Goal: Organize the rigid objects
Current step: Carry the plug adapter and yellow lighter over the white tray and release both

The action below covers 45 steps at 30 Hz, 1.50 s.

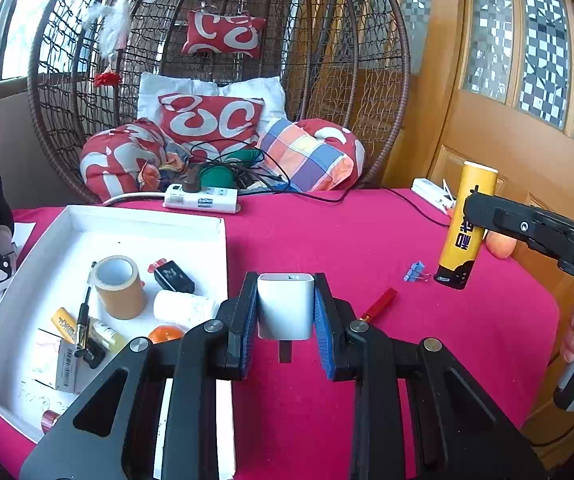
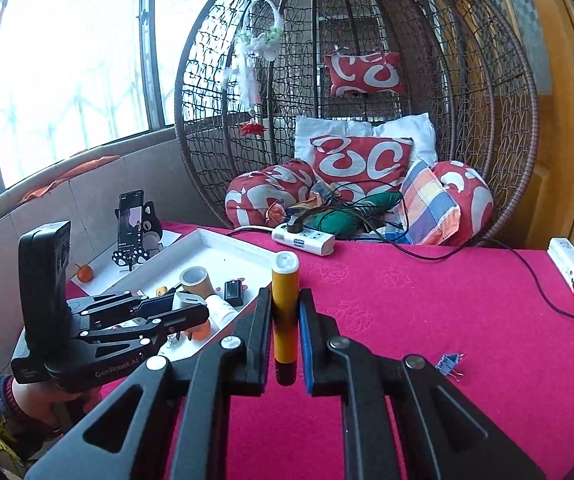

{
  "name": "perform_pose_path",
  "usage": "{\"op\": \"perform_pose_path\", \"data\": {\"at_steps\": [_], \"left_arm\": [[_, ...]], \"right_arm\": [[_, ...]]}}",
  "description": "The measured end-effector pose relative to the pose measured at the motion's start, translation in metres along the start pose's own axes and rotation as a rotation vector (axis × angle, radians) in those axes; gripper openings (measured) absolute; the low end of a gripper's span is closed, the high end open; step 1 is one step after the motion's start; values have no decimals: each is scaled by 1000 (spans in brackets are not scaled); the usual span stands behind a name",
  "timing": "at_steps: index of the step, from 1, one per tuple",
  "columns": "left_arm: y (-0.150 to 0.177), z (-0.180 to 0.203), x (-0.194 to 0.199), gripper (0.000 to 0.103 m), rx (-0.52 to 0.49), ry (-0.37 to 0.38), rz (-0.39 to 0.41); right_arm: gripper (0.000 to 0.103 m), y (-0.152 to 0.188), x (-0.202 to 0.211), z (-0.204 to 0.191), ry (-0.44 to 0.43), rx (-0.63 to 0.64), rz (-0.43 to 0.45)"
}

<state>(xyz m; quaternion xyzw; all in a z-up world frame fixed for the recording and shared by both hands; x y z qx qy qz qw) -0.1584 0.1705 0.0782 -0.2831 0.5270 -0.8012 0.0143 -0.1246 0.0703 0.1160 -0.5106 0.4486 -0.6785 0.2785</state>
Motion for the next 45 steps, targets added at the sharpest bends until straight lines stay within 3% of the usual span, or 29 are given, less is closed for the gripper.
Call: {"op": "perform_pose_path", "data": {"at_steps": [22, 31, 37, 45], "left_arm": [[-3, -74, 40, 25, 100, -104, 76], [-17, -129, 47, 25, 154, -192, 89], [-19, -174, 46, 25, 256, -223, 87], [-15, -193, 16, 25, 279, -263, 31]], "right_arm": [[11, -22, -29, -83, -136, 130, -19], [11, -26, -55, -112, -204, 138, -62], [11, -17, -75, -131, -271, 120, -135], [11, 19, -113, -170, -390, 84, -312]]}}
Point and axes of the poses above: each gripper's, at about its wrist camera, not at the fingertips, and x roughly against the way its jaws point, z to its right, y to its underside, the point moved 5 cm from there along -x, roughly the way its jaws point, and after that the axes turned 13 degrees about y, right-handed, at the moved point
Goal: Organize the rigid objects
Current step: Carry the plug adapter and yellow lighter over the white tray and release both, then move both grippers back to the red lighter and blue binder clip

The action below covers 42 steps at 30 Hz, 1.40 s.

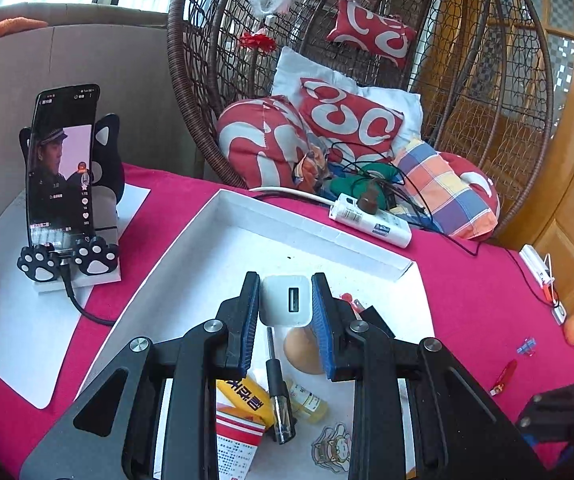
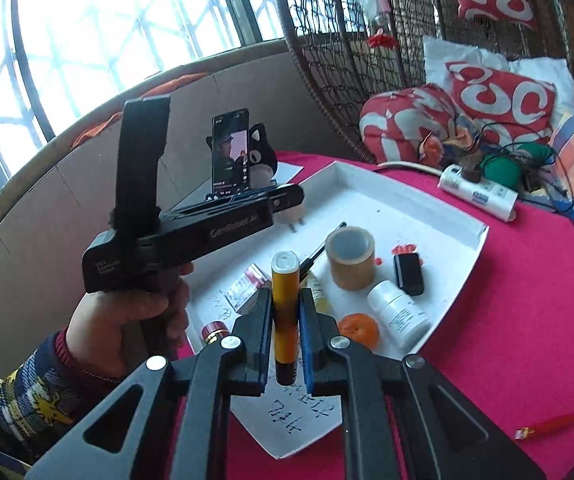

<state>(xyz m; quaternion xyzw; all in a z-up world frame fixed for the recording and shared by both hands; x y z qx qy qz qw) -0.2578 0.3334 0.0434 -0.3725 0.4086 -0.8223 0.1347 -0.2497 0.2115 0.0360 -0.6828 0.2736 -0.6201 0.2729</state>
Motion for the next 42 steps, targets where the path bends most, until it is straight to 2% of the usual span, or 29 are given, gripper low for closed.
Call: {"op": "perform_pose_path", "data": {"at_steps": [3, 8, 10, 11, 12, 13, 14, 15, 17, 19, 21, 27, 42], "left_arm": [[4, -2, -4, 25, 3, -22, -7], [5, -9, 0, 25, 6, -68, -2], [2, -11, 3, 32, 17, -83, 7], [1, -12, 6, 49, 20, -98, 18], [-1, -12, 9, 73, 18, -115, 33], [-3, -11, 13, 83, 14, -128, 51], [-4, -9, 18, 91, 8, -139, 70], [-5, -8, 22, 95, 2, -152, 85], [-5, -5, 29, 103, -13, -185, 100], [-3, -3, 33, 103, -20, -208, 100], [0, 0, 37, 103, -11, -207, 102], [8, 16, 45, 103, -10, -178, 88], [15, 66, 38, 103, -92, -136, 46]], "right_arm": [[11, 4, -25, -6, -11, 4, -47], [14, 5, -42, 1, 91, 17, -25], [19, 3, -38, 8, 141, 15, 7], [33, 2, -34, 10, 163, 17, 25], [56, 1, -30, 13, 179, 18, 48], [71, -1, -24, 15, 190, 19, 72], [95, -1, -17, 17, 203, 19, 98], [103, -1, -10, 18, 218, 20, 127], [103, 0, 1, 19, 264, 40, 168], [103, 3, 14, 20, 330, 64, 211], [103, 5, 23, 21, 357, 69, 233], [103, 8, 44, 32, 363, 30, 277], [103, 19, 69, 51, 362, -38, 299]]}}
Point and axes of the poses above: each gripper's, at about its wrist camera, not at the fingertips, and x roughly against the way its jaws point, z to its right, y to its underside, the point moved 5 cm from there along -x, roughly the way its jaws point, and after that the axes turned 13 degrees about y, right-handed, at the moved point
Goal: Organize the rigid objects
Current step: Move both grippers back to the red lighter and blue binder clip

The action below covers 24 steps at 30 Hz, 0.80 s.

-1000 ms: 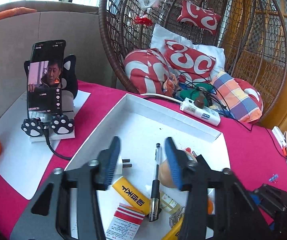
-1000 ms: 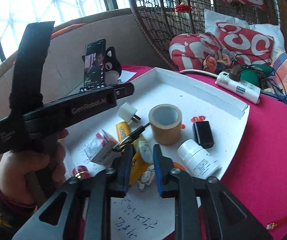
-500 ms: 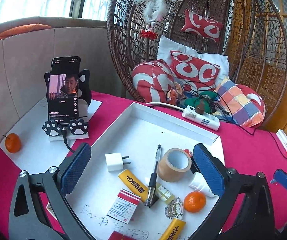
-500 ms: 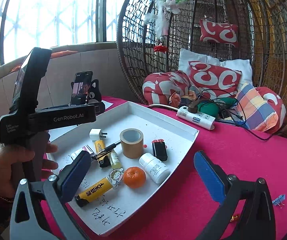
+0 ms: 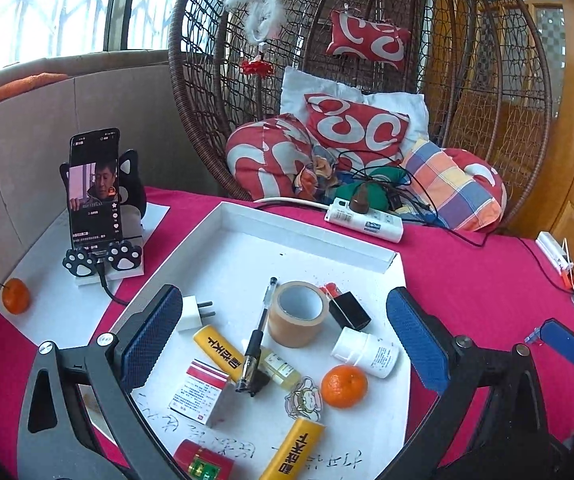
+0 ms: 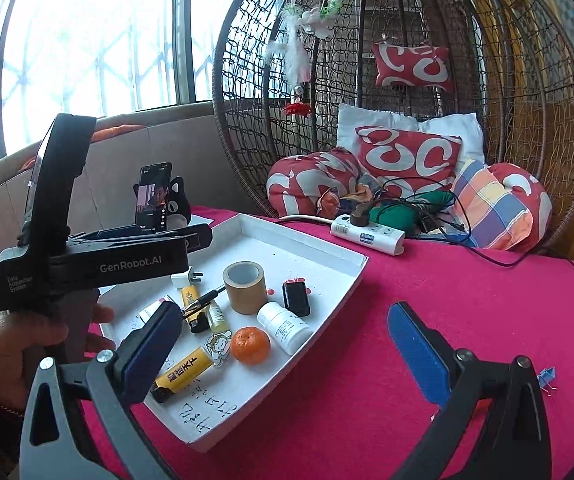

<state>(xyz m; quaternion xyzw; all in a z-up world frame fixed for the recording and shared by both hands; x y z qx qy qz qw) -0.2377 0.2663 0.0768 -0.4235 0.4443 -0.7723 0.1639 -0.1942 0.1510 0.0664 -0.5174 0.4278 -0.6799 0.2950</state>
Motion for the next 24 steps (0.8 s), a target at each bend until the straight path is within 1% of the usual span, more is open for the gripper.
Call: {"op": "perform_pose_path", "data": {"at_steps": [6, 16, 20, 24], "left_arm": [[5, 25, -5, 103, -54, 35, -23], [22, 72, -23, 103, -129, 120, -91], [31, 94, -30, 103, -169, 174, -122], [48, 123, -41, 103, -234, 257, -176]], "right_arm": [[103, 4, 5, 18, 12, -41, 3], [103, 19, 15, 71, 78, -142, -9], [103, 29, 24, 105, 142, -192, -12], [103, 43, 38, 154, 243, -274, -23]]}}
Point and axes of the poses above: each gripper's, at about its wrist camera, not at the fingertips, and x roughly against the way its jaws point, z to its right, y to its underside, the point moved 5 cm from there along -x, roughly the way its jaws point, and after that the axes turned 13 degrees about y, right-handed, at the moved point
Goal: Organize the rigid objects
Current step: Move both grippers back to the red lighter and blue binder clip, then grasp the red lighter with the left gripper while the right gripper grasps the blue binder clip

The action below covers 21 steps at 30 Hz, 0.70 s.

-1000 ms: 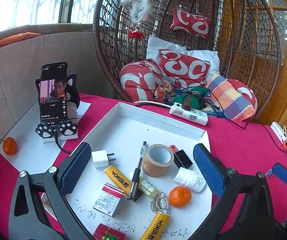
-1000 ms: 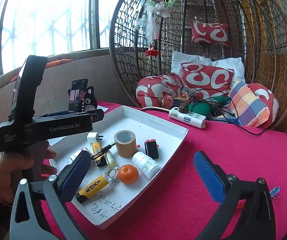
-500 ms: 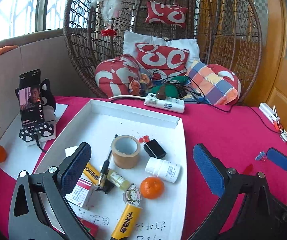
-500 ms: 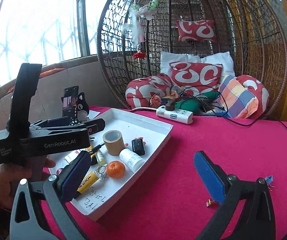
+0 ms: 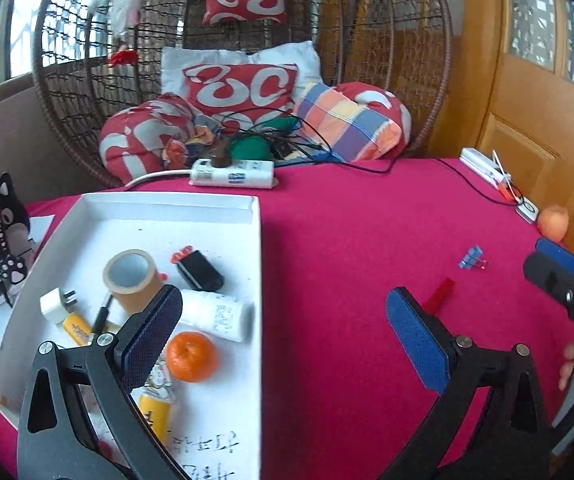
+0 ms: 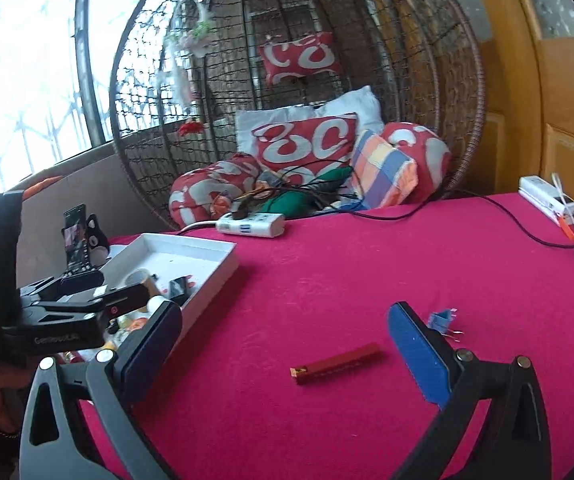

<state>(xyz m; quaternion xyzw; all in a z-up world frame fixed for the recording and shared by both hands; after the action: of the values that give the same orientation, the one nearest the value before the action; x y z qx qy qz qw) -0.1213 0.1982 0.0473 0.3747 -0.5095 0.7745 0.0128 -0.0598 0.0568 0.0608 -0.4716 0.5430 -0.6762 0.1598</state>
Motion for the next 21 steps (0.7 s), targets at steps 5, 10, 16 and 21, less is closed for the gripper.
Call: {"op": "perform_pose_path", "data": {"at_steps": [5, 10, 16, 21], "left_arm": [[15, 44, -40, 103, -87, 165, -114], [23, 82, -79, 103, -192, 239, -194], [25, 109, -125, 94, -251, 263, -276], [26, 116, -140, 54, -279, 254, -297]], "right_arm": [[103, 7, 4, 73, 149, -117, -9], [103, 30, 8, 131, 226, -246, -63], [103, 40, -10, 143, 249, -223, -126], [103, 32, -47, 123, 184, -112, -199]]}}
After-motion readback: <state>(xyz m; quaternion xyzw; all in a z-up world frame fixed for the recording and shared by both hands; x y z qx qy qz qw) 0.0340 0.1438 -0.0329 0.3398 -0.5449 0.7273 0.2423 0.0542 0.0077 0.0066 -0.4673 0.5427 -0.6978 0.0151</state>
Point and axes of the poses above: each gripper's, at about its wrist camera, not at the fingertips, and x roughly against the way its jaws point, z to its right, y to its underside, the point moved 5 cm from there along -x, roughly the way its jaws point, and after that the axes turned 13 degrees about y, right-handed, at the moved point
